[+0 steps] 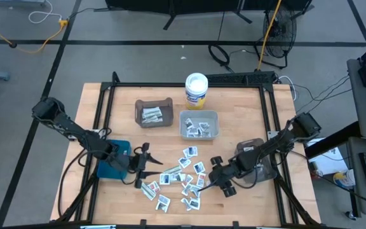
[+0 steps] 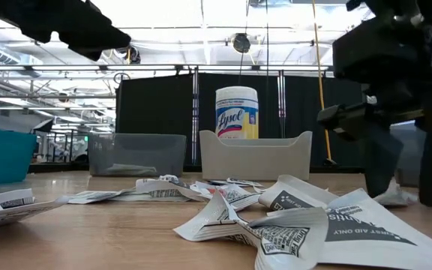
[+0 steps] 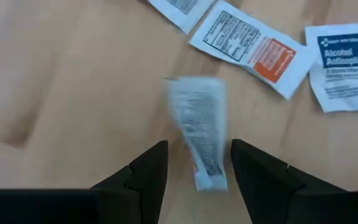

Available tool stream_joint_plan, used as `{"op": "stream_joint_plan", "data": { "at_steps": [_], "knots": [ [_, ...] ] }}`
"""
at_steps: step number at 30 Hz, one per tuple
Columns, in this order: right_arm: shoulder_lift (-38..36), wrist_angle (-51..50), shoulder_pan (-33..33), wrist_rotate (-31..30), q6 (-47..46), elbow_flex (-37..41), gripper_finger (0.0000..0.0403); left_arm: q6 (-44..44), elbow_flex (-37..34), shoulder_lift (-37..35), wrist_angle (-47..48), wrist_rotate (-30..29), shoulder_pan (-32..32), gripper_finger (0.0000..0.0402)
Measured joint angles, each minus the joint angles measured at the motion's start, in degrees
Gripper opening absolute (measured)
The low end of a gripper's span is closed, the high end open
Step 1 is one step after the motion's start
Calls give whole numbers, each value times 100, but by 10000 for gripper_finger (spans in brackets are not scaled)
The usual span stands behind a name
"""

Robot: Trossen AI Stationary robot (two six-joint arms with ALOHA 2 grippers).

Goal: Pick & Place First Aid Supplies
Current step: Put the orange ointment pack into the blue bin

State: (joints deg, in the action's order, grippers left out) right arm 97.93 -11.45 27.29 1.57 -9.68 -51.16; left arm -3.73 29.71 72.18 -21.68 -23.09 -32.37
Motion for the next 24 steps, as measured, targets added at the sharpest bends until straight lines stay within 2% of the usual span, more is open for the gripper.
{"op": "stream_joint_plan", "data": {
  "at_steps": [11,24],
  "knots": [
    [73,-40,0,-40,-24,1,160,-2,0,0,-112,-2,1,145],
    [83,-56,15,-183,-189,13,64,-28,0,0,-39,0,-2,148]
  ]
}}
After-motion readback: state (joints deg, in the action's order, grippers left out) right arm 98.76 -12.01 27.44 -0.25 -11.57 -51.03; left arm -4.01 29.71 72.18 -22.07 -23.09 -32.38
